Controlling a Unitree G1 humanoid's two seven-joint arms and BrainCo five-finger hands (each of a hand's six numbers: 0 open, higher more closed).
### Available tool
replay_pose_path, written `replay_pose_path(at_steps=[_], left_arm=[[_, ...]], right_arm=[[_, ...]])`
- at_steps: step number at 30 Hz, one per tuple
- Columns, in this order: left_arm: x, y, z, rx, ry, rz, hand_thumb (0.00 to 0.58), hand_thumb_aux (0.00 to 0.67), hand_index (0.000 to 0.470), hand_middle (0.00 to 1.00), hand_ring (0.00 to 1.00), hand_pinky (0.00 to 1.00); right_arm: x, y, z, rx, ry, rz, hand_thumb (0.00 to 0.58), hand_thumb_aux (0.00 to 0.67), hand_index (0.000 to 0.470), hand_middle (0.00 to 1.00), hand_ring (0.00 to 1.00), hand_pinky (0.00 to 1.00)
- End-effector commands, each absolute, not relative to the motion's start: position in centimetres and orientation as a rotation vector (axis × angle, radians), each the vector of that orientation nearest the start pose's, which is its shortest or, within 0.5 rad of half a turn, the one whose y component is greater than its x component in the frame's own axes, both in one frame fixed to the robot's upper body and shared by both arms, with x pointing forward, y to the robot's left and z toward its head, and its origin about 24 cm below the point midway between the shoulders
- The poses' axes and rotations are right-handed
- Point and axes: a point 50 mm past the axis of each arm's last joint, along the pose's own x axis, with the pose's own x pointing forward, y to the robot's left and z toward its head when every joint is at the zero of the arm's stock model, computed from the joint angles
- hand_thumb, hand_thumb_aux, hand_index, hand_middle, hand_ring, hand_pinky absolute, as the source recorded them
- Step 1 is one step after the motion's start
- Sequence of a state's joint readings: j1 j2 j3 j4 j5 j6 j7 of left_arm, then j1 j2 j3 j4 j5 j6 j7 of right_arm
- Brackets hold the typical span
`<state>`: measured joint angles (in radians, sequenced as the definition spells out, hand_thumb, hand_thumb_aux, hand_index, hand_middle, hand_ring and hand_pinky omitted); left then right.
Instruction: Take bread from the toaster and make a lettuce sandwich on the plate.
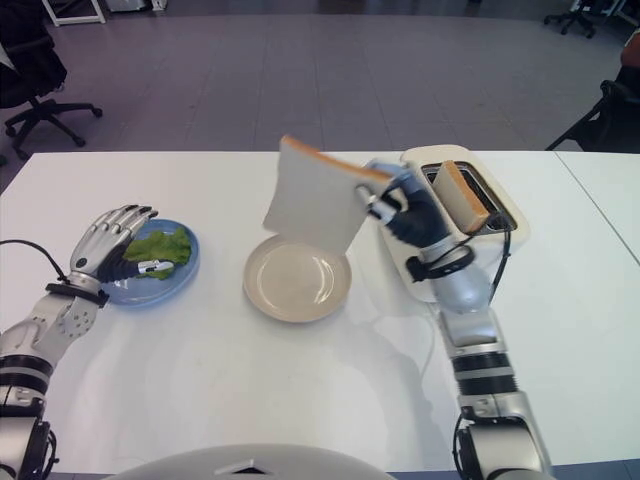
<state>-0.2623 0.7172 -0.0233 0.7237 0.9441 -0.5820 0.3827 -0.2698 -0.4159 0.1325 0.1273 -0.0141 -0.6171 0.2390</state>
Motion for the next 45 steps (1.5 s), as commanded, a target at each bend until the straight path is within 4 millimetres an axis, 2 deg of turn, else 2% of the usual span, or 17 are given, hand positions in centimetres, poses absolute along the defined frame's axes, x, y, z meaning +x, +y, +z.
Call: replay_pose_path(at_steps=[1,10,11,13,15,17,21,22,23,33,34,35,36,37,38,42,45], left_arm=[[26.0,31.4,3.3,1.55,-0.063,-0.213,0.0,0.0,0.0,0.0,0.0,0.0],[25.9,31.1,2.6,1.576,-0.049,-0.252,0.0,0.0,0.0,0.0,0.0,0.0],[25.9,30.9,2.6,1.573,-0.057,-0.252,0.027,0.016,0.011,0.0,0.0,0.0],[26.1,30.6,2.7,1.561,-0.081,-0.252,0.136,0.084,0.059,0.0,0.0,0.0],[26.2,30.3,2.9,1.555,-0.102,-0.255,0.319,0.221,0.155,0.0,0.0,0.0],[26.2,30.0,3.0,1.55,-0.114,-0.261,0.422,0.321,0.225,0.0,0.0,0.0],[26.3,29.2,3.1,1.53,-0.153,-0.279,0.524,0.462,0.324,0.0,0.0,0.0],[26.4,29.1,3.2,1.527,-0.167,-0.275,0.573,0.599,0.42,0.0,0.0,0.0],[26.4,29.0,3.4,1.525,-0.185,-0.269,0.58,0.67,0.47,0.0,0.0,0.0],[26.9,28.2,4.7,1.495,-0.3,-0.207,0.58,0.67,0.47,0.0,0.0,0.0],[27.0,28.2,4.8,1.493,-0.306,-0.203,0.58,0.67,0.47,0.0,0.0,0.0],[27.0,28.1,4.9,1.49,-0.313,-0.199,0.58,0.67,0.47,0.0,0.0,0.0],[27.0,28.1,4.9,1.488,-0.32,-0.195,0.58,0.67,0.47,0.0,0.0,0.0],[27.1,28.0,5.0,1.485,-0.33,-0.188,0.58,0.67,0.47,0.0,0.0,0.0],[27.2,27.8,5.1,1.482,-0.342,-0.176,0.58,0.67,0.47,0.0,0.0,0.0],[27.7,27.5,5.6,1.467,-0.383,-0.141,0.58,0.67,0.47,0.0,0.0,0.0],[27.9,27.2,5.7,1.458,-0.408,-0.125,0.58,0.67,0.47,0.0,0.0,0.0]], right_arm=[[27.4,-13.5,9.8,-0.515,-0.545,0.61,0.58,0.67,0.47,1.0,1.0,1.0],[27.5,-12.4,5.6,-0.614,-0.389,0.691,0.58,0.67,0.47,1.0,1.0,1.0],[27.5,-12.3,5.4,-0.618,-0.384,0.694,0.58,0.67,0.47,1.0,1.0,1.0],[27.5,-12.4,5.1,-0.626,-0.371,0.696,0.58,0.67,0.47,1.0,1.0,1.0],[27.6,-12.5,4.8,-0.639,-0.353,0.691,0.58,0.67,0.47,1.0,1.0,1.0],[27.7,-12.6,4.5,-0.655,-0.338,0.688,0.58,0.67,0.47,1.0,1.0,1.0],[27.9,-13.0,4.3,-0.688,-0.326,0.675,0.58,0.67,0.47,1.0,1.0,1.0],[28.0,-13.1,4.4,-0.691,-0.327,0.666,0.58,0.67,0.47,1.0,1.0,1.0],[28.0,-13.3,4.4,-0.693,-0.329,0.657,0.58,0.67,0.47,0.99,0.99,0.99],[28.2,-15.3,6.0,-0.726,-0.363,0.584,0.58,0.67,0.47,0.99,0.99,0.99],[28.2,-15.5,5.9,-0.755,-0.351,0.583,0.55,0.518,0.363,0.96,0.96,0.96],[28.3,-15.7,5.7,-0.788,-0.339,0.579,0.514,0.444,0.311,0.95,0.95,0.95],[28.3,-15.9,5.5,-0.821,-0.329,0.577,0.443,0.344,0.241,0.9,0.9,0.9],[28.3,-16.0,5.2,-0.876,-0.321,0.586,0.19,0.121,0.085,0.83,0.83,0.83],[28.3,-16.0,5.0,-0.915,-0.315,0.592,0.0,0.0,0.0,0.76,0.76,0.76],[28.5,-16.4,5.3,-0.962,-0.341,0.551,0.0,0.0,0.0,0.53,0.53,0.53],[29.0,-16.8,5.8,-0.959,-0.362,0.497,0.0,0.0,0.0,0.49,0.49,0.49]])
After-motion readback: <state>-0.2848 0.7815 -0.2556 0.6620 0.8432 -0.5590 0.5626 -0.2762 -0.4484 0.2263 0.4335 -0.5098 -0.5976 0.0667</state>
